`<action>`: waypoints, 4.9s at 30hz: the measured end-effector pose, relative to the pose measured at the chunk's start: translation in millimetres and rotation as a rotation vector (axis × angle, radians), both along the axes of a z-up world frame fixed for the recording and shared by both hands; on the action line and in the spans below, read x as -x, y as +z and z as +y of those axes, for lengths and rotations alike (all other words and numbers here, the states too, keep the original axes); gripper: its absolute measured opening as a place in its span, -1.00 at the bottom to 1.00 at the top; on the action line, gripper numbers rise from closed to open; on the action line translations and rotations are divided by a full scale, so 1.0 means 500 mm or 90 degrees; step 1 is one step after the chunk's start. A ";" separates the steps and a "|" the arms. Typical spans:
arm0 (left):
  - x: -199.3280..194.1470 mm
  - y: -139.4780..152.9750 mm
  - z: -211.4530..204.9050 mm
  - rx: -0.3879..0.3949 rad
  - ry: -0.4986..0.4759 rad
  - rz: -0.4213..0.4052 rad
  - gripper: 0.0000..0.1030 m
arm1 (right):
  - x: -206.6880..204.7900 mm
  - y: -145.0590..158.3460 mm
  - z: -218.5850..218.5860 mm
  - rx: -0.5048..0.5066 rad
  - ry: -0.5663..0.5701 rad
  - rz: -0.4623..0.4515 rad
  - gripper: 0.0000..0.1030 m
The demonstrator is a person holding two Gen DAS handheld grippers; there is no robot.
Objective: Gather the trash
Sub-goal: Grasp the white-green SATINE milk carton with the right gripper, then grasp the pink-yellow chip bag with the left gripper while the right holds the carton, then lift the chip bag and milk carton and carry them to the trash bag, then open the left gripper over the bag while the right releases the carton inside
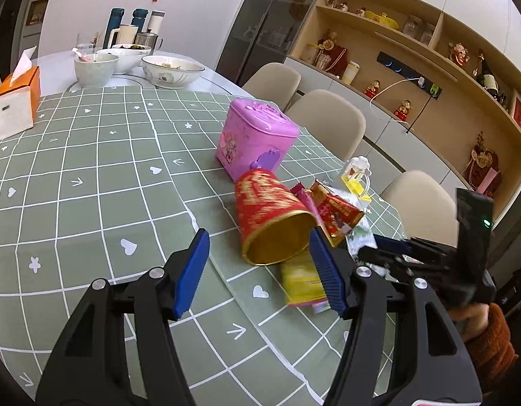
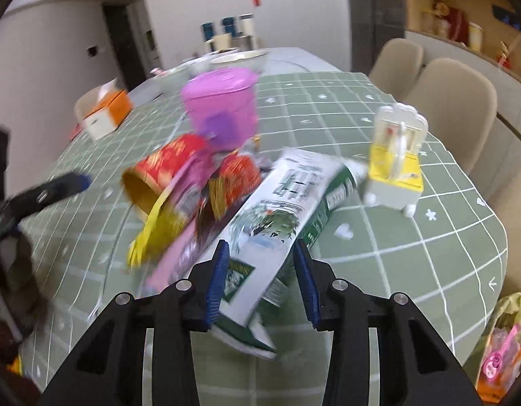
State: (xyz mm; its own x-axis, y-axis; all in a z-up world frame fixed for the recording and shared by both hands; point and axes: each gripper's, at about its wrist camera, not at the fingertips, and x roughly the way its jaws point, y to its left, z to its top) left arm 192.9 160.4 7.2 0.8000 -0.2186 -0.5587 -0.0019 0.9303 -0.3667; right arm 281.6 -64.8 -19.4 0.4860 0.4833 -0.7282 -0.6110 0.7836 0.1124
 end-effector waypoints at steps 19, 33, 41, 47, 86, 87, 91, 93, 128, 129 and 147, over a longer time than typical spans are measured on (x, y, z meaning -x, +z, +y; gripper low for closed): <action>0.002 0.005 0.034 0.011 0.048 0.000 0.13 | -0.095 -0.039 -0.010 -0.129 -0.121 0.112 -0.50; -0.020 -0.021 -0.081 -0.040 -0.074 0.062 0.13 | -0.009 0.034 -0.127 -0.085 -0.137 0.007 -0.69; -0.078 -0.060 -0.118 -0.076 -0.045 0.139 0.13 | 0.036 0.046 -0.157 -0.071 -0.138 -0.032 -0.69; -0.102 -0.064 -0.123 -0.077 -0.032 0.148 -0.64 | 0.065 0.041 -0.178 -0.075 -0.131 -0.043 -0.69; -0.060 -0.048 -0.143 -0.073 -0.200 0.069 -0.87 | 0.036 -0.030 -0.138 -0.088 -0.253 0.074 0.04; -0.058 -0.045 -0.144 -0.076 -0.198 0.066 -0.87 | 0.035 -0.030 -0.137 -0.089 -0.248 0.074 0.04; -0.056 -0.041 -0.144 -0.082 -0.193 0.061 -0.87 | 0.022 -0.029 -0.132 -0.094 -0.233 0.083 0.04; -0.056 -0.043 -0.143 -0.079 -0.190 0.066 -0.87 | 0.018 -0.028 -0.129 -0.091 -0.225 0.080 0.04; -0.027 0.149 -0.288 -0.108 -0.133 -0.079 -0.87 | 0.105 0.124 -0.315 -0.078 -0.203 -0.162 -0.10; -0.030 0.150 -0.314 -0.107 -0.142 -0.081 -0.87 | 0.109 0.125 -0.337 -0.079 -0.207 -0.167 -0.10; -0.156 0.034 -0.745 -0.068 -0.387 -0.014 -0.87 | 0.118 0.105 -0.689 -0.038 -0.369 -0.202 -0.10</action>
